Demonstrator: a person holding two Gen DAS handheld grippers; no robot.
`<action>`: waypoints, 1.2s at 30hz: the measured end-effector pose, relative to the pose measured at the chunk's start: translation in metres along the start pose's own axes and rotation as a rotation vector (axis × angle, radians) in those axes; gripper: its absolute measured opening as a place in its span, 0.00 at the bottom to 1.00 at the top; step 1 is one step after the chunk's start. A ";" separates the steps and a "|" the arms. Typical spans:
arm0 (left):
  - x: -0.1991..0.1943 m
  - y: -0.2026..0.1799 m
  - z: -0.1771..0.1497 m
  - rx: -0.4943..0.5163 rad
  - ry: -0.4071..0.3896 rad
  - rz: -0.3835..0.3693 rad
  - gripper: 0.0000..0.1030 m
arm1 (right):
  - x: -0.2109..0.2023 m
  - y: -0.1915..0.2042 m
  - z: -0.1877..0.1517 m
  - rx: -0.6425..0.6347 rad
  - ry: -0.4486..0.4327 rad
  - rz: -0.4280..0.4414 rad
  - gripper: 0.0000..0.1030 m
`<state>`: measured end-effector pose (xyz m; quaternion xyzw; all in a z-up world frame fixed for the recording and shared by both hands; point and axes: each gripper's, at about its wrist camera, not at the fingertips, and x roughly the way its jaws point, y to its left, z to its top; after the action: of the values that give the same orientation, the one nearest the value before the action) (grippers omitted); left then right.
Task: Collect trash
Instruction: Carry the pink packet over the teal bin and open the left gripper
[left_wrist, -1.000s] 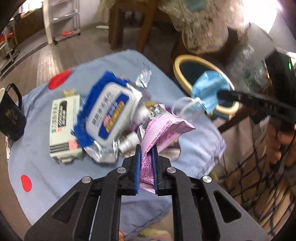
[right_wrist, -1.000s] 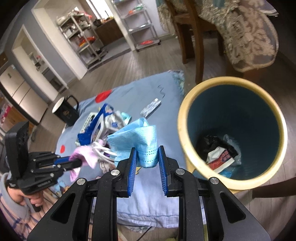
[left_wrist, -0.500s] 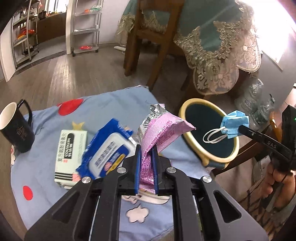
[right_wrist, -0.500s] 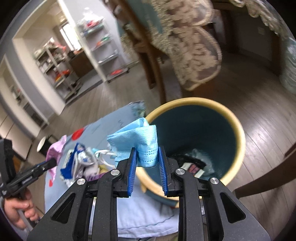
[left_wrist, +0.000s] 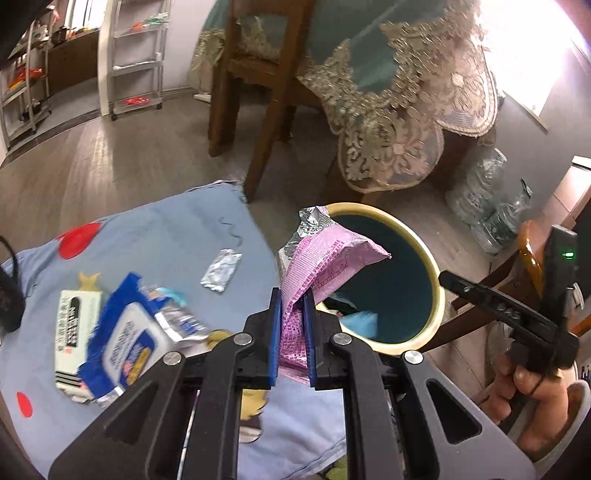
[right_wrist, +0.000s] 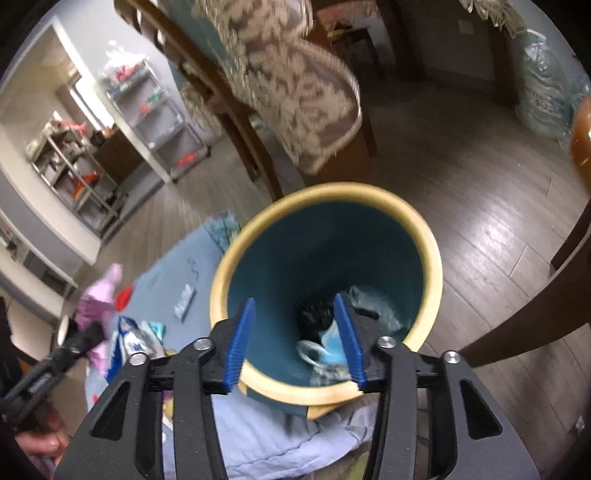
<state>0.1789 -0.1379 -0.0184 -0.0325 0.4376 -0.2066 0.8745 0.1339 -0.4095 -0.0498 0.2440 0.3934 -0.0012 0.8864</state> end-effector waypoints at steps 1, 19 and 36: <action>0.005 -0.006 0.002 0.007 0.006 -0.003 0.10 | -0.008 -0.001 0.001 0.008 -0.030 0.005 0.52; 0.104 -0.089 0.026 0.067 0.085 -0.097 0.32 | -0.056 -0.025 0.024 0.106 -0.239 0.021 0.60; 0.042 -0.031 0.015 0.107 0.022 0.011 0.75 | -0.029 0.012 0.014 0.014 -0.150 0.072 0.67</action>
<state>0.2025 -0.1843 -0.0340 0.0187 0.4356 -0.2254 0.8713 0.1257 -0.4105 -0.0161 0.2636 0.3171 0.0096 0.9110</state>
